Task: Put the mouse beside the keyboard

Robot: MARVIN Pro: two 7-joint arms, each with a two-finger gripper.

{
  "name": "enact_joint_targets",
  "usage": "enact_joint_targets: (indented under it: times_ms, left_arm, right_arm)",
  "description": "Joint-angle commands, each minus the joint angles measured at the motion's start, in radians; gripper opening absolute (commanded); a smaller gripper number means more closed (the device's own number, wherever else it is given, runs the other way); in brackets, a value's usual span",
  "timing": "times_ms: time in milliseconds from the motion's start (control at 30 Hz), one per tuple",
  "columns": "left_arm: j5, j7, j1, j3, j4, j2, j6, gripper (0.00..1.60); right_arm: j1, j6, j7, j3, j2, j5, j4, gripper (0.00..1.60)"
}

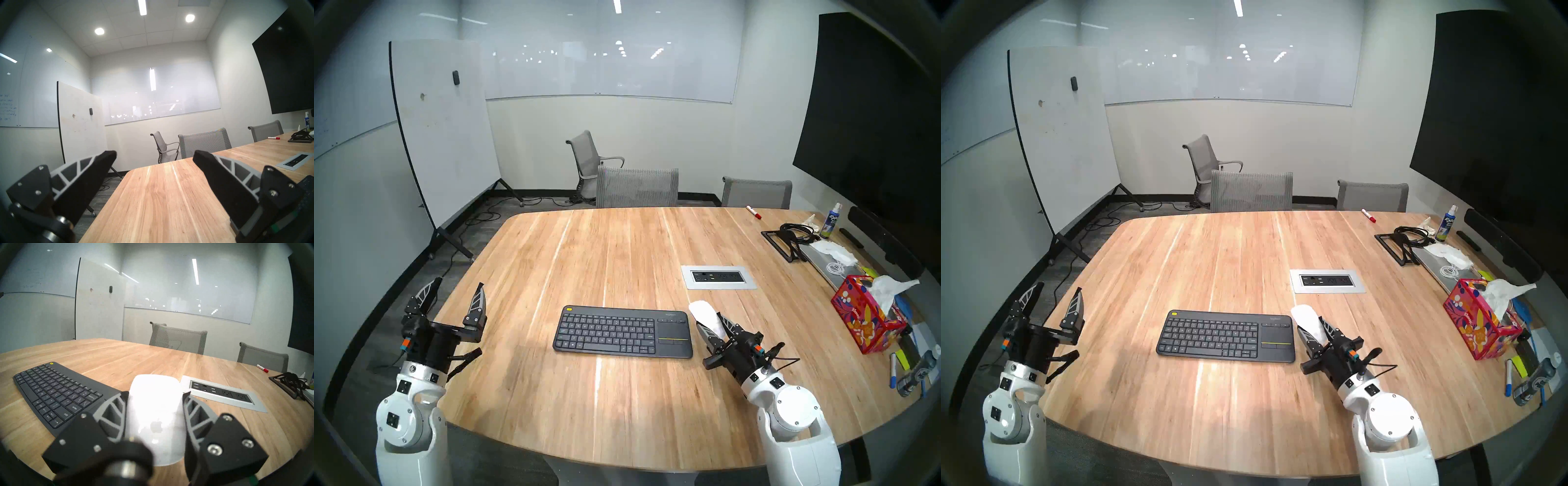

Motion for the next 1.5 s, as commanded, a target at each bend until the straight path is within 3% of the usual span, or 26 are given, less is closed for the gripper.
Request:
enact_joint_targets:
  times_ms: [0,533,733,767,800,1233,1467]
  left_arm:
    - [0.0,-0.001,0.001,0.0,-0.014,0.0,0.003,1.6]
    - [0.004,-0.009,-0.003,-0.004,-0.014,-0.009,0.005,1.6]
    - [0.005,-0.013,-0.005,-0.006,-0.014,-0.012,0.006,1.6]
    - [0.005,-0.013,-0.005,-0.006,-0.014,-0.012,0.006,1.6]
    - [0.005,-0.014,-0.006,-0.007,-0.014,-0.013,0.006,1.6]
    - [0.008,-0.021,-0.009,-0.01,-0.014,-0.019,0.007,1.6]
    - [0.009,-0.024,-0.011,-0.012,-0.014,-0.023,0.008,1.6]
  right_arm:
    - [0.014,-0.009,-0.024,0.006,-0.02,0.005,-0.013,0.0]
    - [0.028,-0.006,-0.078,-0.01,-0.043,-0.028,0.026,0.0]
    - [0.018,-0.045,-0.117,-0.016,-0.058,-0.063,0.028,0.0]
    - [0.015,-0.053,-0.124,-0.019,-0.059,-0.072,0.024,0.73]
    - [0.012,-0.062,-0.12,-0.022,-0.055,-0.076,0.018,1.6]
    - [-0.019,-0.061,-0.18,0.01,-0.098,-0.054,0.023,1.6]
    - [-0.005,-0.069,-0.223,0.03,-0.088,-0.1,0.043,1.6]
